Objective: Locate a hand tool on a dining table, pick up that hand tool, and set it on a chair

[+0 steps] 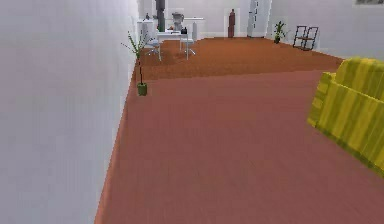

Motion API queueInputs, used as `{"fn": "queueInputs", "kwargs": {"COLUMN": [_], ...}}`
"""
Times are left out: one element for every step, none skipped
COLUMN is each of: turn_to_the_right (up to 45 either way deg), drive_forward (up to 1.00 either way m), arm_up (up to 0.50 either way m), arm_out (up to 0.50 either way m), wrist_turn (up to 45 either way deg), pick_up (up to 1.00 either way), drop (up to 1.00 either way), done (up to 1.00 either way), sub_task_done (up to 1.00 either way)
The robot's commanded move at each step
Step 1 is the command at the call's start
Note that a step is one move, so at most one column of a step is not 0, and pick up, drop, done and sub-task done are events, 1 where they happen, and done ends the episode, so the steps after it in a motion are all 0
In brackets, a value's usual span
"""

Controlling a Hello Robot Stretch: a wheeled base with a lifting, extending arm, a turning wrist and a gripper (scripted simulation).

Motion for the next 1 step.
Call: {"fn": "queueInputs", "kwargs": {"turn_to_the_right": [0.0], "drive_forward": [1.00], "arm_up": [0.00], "arm_out": [0.00], "wrist_turn": [0.0], "pick_up": [0.00], "drop": [0.00], "done": [0.00], "sub_task_done": [0.00]}}
